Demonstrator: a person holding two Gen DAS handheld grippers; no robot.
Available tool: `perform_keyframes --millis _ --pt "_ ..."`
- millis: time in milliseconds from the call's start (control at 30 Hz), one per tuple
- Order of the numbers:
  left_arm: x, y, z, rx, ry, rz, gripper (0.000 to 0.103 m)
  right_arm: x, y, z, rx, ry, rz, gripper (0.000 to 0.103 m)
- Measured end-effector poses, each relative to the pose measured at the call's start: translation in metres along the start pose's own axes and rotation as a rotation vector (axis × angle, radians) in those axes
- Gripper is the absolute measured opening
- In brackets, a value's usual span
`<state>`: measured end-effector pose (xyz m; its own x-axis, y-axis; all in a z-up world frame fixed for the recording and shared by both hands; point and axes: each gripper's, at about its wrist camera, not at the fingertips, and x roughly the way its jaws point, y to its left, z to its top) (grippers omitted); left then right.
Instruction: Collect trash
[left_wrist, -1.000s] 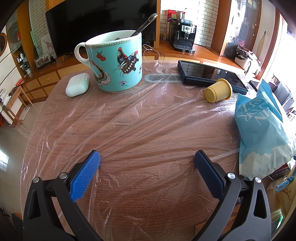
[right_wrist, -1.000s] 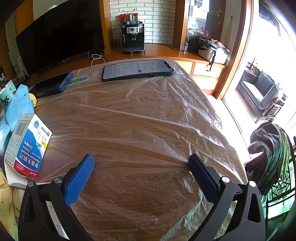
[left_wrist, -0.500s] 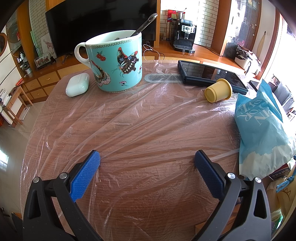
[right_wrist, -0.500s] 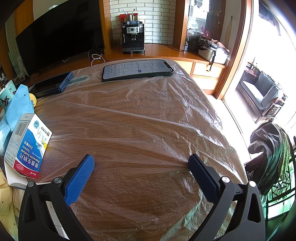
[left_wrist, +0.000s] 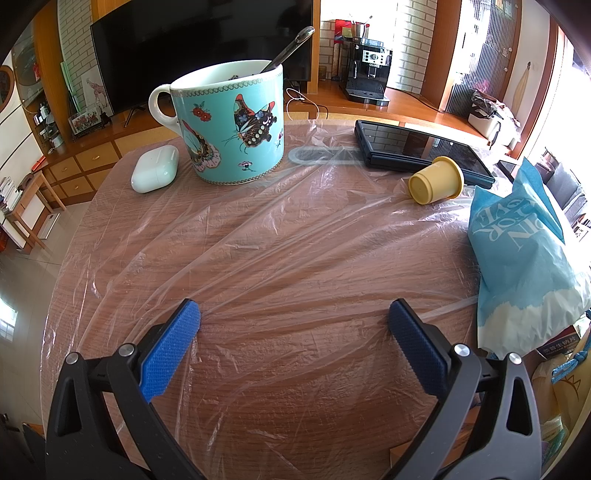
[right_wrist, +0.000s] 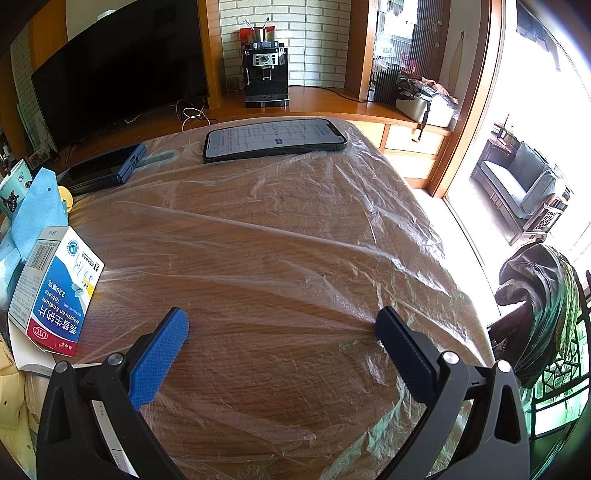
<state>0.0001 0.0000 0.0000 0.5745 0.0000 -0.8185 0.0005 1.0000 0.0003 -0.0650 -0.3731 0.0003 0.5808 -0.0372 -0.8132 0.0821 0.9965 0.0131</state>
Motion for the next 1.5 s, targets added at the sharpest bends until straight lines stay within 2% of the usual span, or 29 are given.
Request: perform_keyframes --millis 900,1033,1133,1233,1333,1433,1500 --pt "0.0 0.0 0.0 0.0 0.0 0.0 0.102 0.001 -0.001 -0.001 -0.001 -0.001 0.0 0.099" --pt "-0.001 0.003 -0.001 0.015 0.0 -0.008 0.102 -0.001 -0.008 -0.003 0.04 -0.005 -0.01 0.099" --pt "-0.01 0.022 -0.004 -0.036 0.006 0.01 0.101 -0.028 -0.026 -0.008 0.104 -0.042 0.041 0.099" --pt "-0.029 0.042 -0.01 -0.075 -0.032 -0.013 0.101 -0.053 -0.026 -0.009 0.113 -0.113 0.052 0.099" --pt "-0.052 0.046 -0.017 -0.064 -0.061 -0.044 0.101 -0.094 -0.018 -0.018 0.093 -0.184 0.131 0.099" --pt "-0.078 0.032 -0.027 -0.029 -0.087 -0.121 0.101 -0.125 0.004 -0.021 0.067 -0.224 0.226 0.099" --pt "-0.092 0.018 -0.033 -0.008 -0.086 -0.178 0.101 -0.137 0.023 -0.025 0.054 -0.215 0.287 0.099"
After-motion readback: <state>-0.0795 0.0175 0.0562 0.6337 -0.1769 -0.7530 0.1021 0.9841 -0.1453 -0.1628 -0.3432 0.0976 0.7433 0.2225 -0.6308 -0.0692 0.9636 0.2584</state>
